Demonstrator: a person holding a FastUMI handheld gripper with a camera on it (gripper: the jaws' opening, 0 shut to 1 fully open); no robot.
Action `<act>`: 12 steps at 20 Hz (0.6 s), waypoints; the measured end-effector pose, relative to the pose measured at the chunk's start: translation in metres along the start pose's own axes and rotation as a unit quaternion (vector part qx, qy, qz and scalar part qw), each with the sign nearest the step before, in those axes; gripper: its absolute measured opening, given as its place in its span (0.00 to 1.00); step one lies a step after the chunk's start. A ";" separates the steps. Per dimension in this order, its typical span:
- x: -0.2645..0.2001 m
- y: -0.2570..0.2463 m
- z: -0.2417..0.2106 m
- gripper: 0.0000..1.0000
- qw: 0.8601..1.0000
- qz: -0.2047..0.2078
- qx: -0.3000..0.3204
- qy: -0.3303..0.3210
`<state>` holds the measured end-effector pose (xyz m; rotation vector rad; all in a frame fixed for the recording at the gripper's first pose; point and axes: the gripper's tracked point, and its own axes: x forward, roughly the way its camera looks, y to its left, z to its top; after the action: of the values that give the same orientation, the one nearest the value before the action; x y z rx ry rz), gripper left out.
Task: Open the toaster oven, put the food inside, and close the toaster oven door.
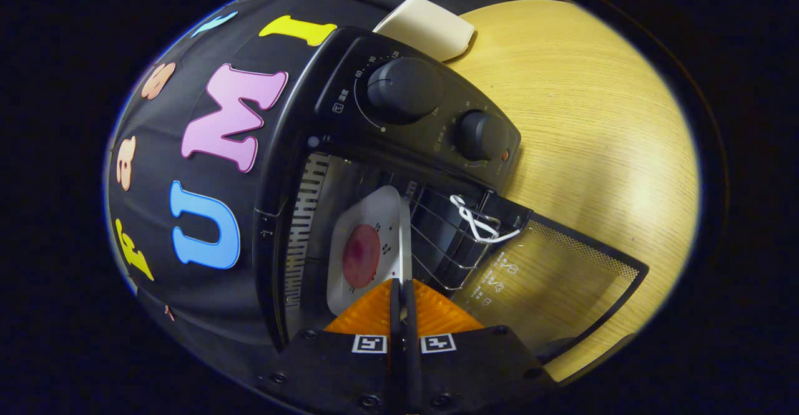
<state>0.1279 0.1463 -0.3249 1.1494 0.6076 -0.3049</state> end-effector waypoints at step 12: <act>-0.006 0.027 -0.005 0.46 0.999 0.049 0.005 0.011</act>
<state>0.1357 0.1610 -0.3024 1.1890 0.5674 -0.2123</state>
